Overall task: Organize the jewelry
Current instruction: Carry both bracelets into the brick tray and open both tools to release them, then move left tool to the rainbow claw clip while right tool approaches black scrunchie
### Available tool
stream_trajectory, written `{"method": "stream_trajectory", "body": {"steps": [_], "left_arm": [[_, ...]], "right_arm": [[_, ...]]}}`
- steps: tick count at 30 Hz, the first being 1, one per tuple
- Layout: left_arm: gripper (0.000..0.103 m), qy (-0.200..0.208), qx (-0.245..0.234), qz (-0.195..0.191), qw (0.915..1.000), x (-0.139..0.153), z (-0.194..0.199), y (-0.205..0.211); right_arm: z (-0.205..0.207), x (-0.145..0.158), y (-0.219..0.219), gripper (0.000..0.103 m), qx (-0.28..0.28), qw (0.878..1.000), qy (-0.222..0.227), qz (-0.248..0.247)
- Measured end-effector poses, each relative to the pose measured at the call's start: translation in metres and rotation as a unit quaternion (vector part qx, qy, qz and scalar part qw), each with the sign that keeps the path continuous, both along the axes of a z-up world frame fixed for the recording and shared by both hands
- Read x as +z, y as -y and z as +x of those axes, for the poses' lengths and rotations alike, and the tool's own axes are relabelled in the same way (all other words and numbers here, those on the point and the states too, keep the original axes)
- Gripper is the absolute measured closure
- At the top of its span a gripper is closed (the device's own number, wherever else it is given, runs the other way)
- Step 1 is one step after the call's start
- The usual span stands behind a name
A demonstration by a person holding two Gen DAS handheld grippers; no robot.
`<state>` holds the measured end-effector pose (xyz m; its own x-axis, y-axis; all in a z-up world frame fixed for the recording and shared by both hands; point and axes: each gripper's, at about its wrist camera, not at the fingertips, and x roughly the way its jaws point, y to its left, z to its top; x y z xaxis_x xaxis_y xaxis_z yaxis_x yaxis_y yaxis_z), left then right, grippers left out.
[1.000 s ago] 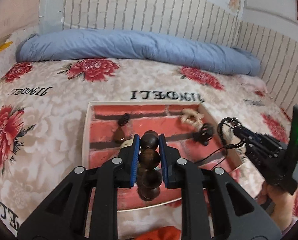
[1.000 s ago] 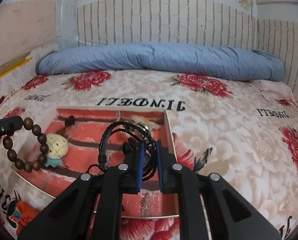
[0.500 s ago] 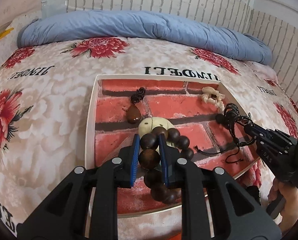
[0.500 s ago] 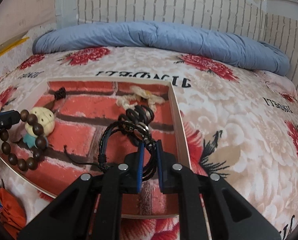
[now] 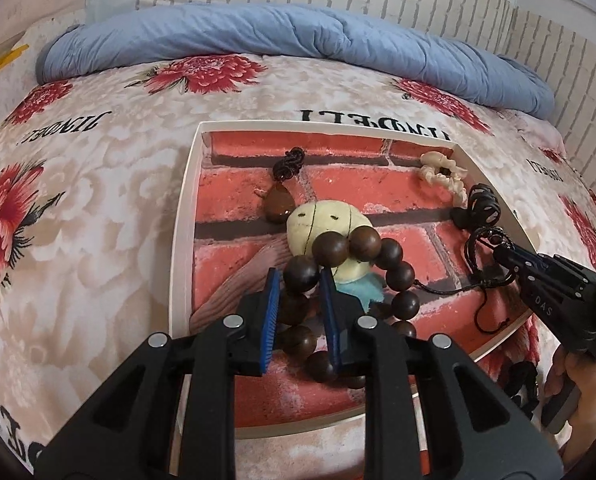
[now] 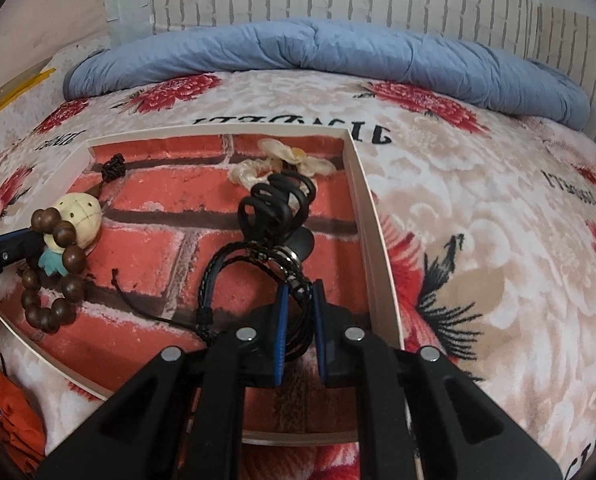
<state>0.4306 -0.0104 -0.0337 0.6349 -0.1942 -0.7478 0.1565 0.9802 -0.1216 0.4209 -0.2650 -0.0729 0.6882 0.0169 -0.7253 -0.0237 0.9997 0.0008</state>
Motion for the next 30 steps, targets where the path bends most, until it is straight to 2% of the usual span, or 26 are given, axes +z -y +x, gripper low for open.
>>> {"method": "stream_trajectory", "body": {"steps": [10, 12, 15, 16, 17, 19, 21, 24, 26, 30], "left_arm": [[0.074, -0.009, -0.002, 0.004, 1.0000, -0.004, 0.001, 0.002], [0.061, -0.003, 0.002, 0.009, 1.0000, -0.002, -0.001, 0.002], [0.048, 0.007, 0.002, 0.001, 1.0000, 0.005, -0.005, -0.001], [0.046, 0.011, 0.001, -0.005, 0.9999, 0.008, -0.006, -0.002], [0.042, 0.017, -0.001, -0.011, 0.9998, 0.012, -0.008, -0.003], [0.034, 0.031, 0.001, -0.013, 0.9994, 0.020, -0.014, -0.005], [0.020, 0.050, 0.004, -0.013, 0.9987, 0.030, -0.019, -0.007], [0.010, 0.072, 0.010, -0.023, 0.9971, 0.043, -0.027, -0.013], [0.005, 0.085, 0.015, -0.028, 0.9959, 0.051, -0.031, -0.016], [0.005, 0.094, 0.026, -0.041, 0.9944, 0.061, -0.036, -0.026]], "right_arm": [[0.000, -0.002, 0.001, 0.090, 0.002, 1.000, -0.002, 0.000], [-0.003, 0.002, 0.001, 0.090, 0.003, 1.000, 0.004, 0.001], [-0.012, 0.014, 0.001, 0.088, 0.005, 1.000, 0.028, -0.007], [-0.014, 0.018, 0.002, 0.081, 0.005, 0.999, 0.035, -0.005], [-0.017, 0.023, 0.002, 0.063, 0.002, 0.999, 0.044, -0.003], [-0.024, 0.033, 0.003, 0.048, -0.002, 0.998, 0.068, -0.001], [-0.030, 0.042, 0.003, 0.048, -0.002, 0.997, 0.083, -0.002], [-0.040, 0.056, 0.005, 0.032, -0.010, 0.994, 0.112, 0.000], [-0.047, 0.064, 0.005, 0.024, -0.010, 0.991, 0.131, 0.008], [-0.055, 0.072, 0.002, 0.016, -0.010, 0.988, 0.152, 0.006]]}}
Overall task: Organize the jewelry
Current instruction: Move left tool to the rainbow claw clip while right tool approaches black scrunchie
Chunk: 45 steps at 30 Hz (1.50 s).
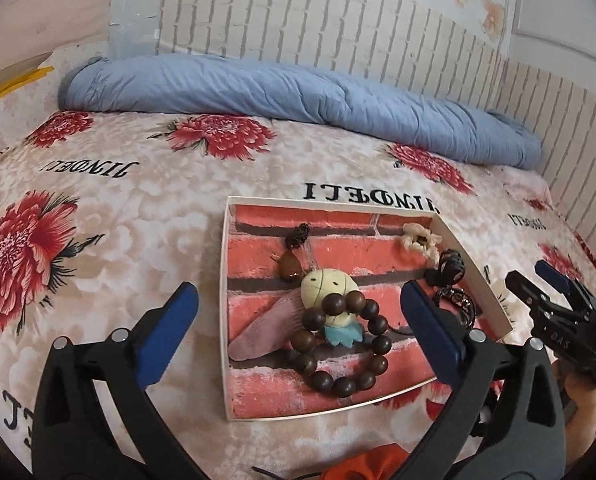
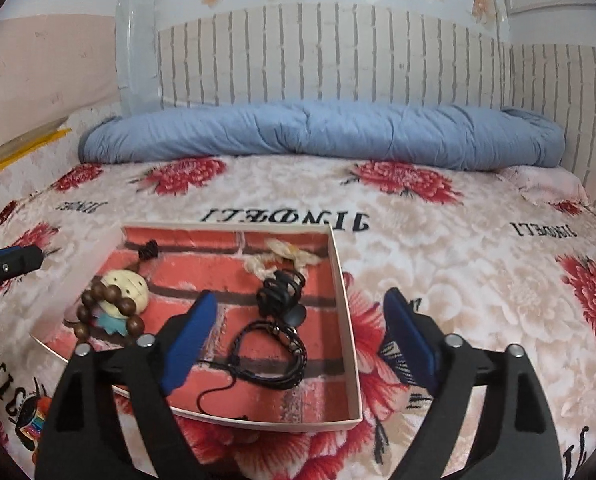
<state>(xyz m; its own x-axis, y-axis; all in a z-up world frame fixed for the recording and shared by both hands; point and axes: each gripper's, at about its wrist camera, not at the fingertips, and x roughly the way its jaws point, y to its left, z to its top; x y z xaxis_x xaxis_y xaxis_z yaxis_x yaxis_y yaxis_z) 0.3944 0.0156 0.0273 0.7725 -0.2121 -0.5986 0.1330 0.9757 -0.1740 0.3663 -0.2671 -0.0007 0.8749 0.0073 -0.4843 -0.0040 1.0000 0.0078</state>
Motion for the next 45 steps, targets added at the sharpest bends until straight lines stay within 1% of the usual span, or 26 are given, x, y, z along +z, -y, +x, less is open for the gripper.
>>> {"method": "stream_trajectory", "body": {"steps": [2, 6, 12, 21, 26, 28, 30, 34, 43, 45], "left_arm": [[0.005, -0.002, 0.008, 0.001, 1.0000, 0.001, -0.001, -0.003], [0.005, -0.001, 0.027, 0.017, 0.9995, 0.002, -0.011, -0.008], [0.005, 0.001, 0.035, 0.025, 0.9991, 0.007, -0.044, -0.015], [0.005, -0.010, 0.041, 0.045, 0.9981, -0.008, -0.098, -0.025], [0.005, -0.015, 0.043, 0.053, 0.9975, -0.015, -0.119, -0.030], [0.005, -0.018, 0.047, 0.062, 0.9968, -0.021, -0.127, -0.032], [0.005, -0.023, 0.051, 0.068, 0.9962, -0.025, -0.133, -0.034], [0.005, -0.035, 0.055, 0.065, 0.9957, -0.035, -0.140, -0.041], [0.005, -0.055, 0.061, 0.049, 0.9954, -0.049, -0.148, -0.050], [0.005, -0.059, 0.062, 0.053, 0.9950, -0.053, -0.149, -0.049]], "right_arm": [[-0.003, 0.001, -0.003, 0.013, -0.001, 1.000, 0.004, -0.007], [-0.011, 0.002, -0.007, 0.013, 0.001, 1.000, -0.001, -0.008], [-0.037, 0.005, -0.015, 0.013, 0.003, 1.000, 0.001, -0.012], [-0.088, -0.001, -0.009, 0.013, -0.010, 1.000, -0.013, 0.015], [-0.105, -0.006, -0.016, 0.013, -0.010, 1.000, -0.023, 0.012], [-0.112, -0.009, -0.022, 0.013, -0.007, 1.000, -0.027, 0.008], [-0.118, -0.011, -0.027, 0.013, -0.005, 1.000, -0.030, 0.005], [-0.128, -0.015, -0.034, 0.013, -0.006, 0.999, -0.036, -0.007], [-0.137, -0.029, -0.031, 0.013, -0.013, 0.998, -0.060, -0.015], [-0.138, -0.034, -0.028, 0.013, -0.016, 0.998, -0.064, -0.014]]}}
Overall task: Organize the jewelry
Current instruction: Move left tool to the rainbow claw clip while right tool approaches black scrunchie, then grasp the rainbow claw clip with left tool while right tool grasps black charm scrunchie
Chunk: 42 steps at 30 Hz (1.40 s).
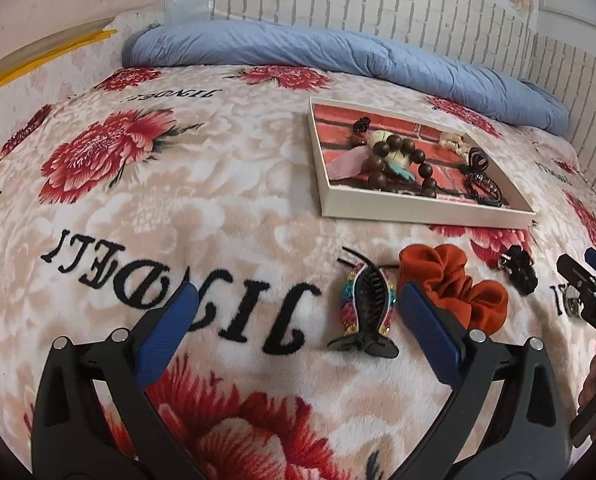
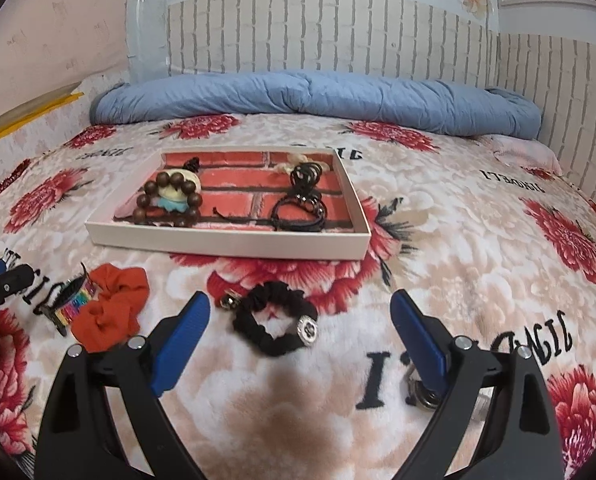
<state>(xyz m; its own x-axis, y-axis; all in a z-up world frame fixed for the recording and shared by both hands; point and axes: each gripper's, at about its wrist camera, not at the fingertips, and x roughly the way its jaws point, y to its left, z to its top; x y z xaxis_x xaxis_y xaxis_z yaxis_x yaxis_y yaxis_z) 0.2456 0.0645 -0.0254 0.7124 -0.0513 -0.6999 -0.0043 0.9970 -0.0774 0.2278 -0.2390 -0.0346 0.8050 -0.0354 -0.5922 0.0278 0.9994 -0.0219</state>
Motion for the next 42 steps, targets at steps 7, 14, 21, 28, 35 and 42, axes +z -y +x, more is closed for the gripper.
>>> {"method": "stream_trajectory", "body": {"steps": [7, 14, 21, 28, 35, 42], "left_arm": [[0.005, -0.008, 0.000, 0.000, 1.0000, -0.008, 0.000, 0.002], [0.005, -0.020, -0.009, 0.002, 0.9998, -0.018, 0.005, 0.007], [0.005, -0.036, -0.015, 0.001, 0.9992, -0.027, 0.012, 0.010], [0.005, -0.046, -0.039, 0.005, 0.9982, -0.031, 0.021, 0.025], [0.010, -0.076, -0.041, 0.002, 0.9963, -0.042, 0.030, 0.027], [0.010, -0.088, -0.043, 0.013, 0.9951, -0.047, 0.038, 0.031]], "right_arm": [[0.003, -0.005, 0.005, 0.014, -0.008, 1.000, -0.004, -0.001], [0.021, -0.015, 0.010, 0.030, -0.007, 0.999, -0.029, -0.020], [0.037, -0.030, 0.011, 0.039, 0.002, 0.998, -0.060, -0.016], [0.048, -0.039, 0.011, 0.043, 0.009, 0.997, -0.080, -0.010], [0.057, -0.046, 0.011, 0.049, 0.013, 0.995, -0.100, -0.005], [0.066, -0.052, 0.011, 0.054, 0.017, 0.993, -0.116, 0.004]]}}
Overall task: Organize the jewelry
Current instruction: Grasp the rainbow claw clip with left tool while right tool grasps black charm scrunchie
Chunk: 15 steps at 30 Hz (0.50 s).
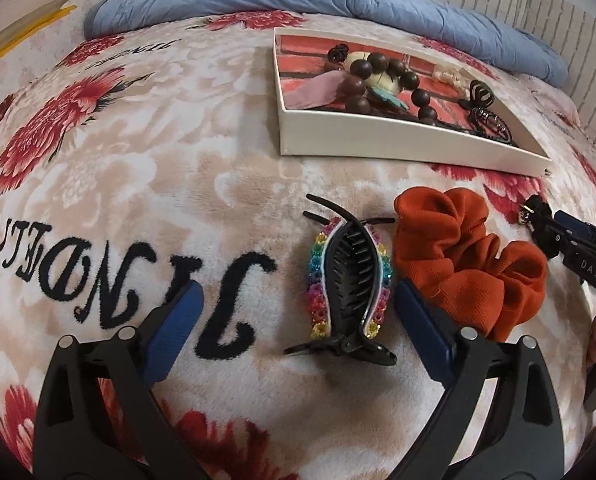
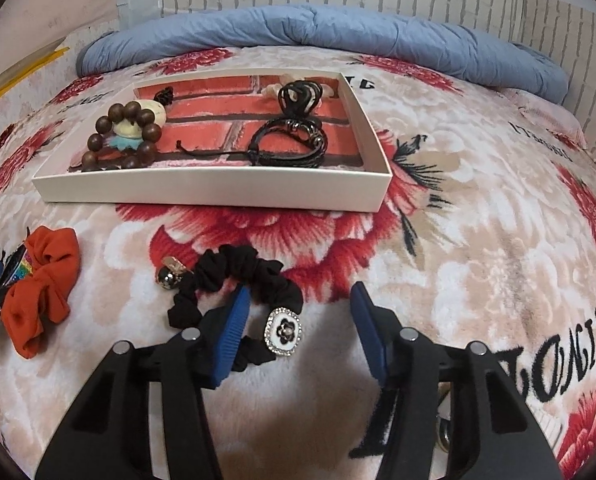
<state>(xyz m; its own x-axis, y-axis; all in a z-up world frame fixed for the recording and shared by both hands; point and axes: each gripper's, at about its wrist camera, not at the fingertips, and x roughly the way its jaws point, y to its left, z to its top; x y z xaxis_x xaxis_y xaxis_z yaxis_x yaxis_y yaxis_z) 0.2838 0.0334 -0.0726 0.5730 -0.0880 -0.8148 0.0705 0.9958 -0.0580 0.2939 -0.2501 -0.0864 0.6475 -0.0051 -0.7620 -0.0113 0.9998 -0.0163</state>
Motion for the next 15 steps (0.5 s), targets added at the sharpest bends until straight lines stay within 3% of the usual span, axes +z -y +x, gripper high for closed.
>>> {"method": "stream_trajectory", "body": {"steps": [7, 11, 15], "left_arm": [[0.018, 0.002, 0.006, 0.002, 1.0000, 0.000, 0.000, -0.002], [0.024, 0.005, 0.008, 0.005, 0.9999, 0.001, -0.001, -0.001], [0.041, 0.012, 0.009, 0.004, 0.9999, 0.003, -0.003, -0.002]], "right_arm": [[-0.001, 0.000, -0.006, 0.075, 0.015, 1.000, 0.002, -0.006], [-0.002, 0.000, -0.011, 0.082, 0.022, 1.000, 0.004, -0.014], [-0.003, 0.001, -0.010, 0.086, 0.023, 1.000, 0.007, -0.014]]}}
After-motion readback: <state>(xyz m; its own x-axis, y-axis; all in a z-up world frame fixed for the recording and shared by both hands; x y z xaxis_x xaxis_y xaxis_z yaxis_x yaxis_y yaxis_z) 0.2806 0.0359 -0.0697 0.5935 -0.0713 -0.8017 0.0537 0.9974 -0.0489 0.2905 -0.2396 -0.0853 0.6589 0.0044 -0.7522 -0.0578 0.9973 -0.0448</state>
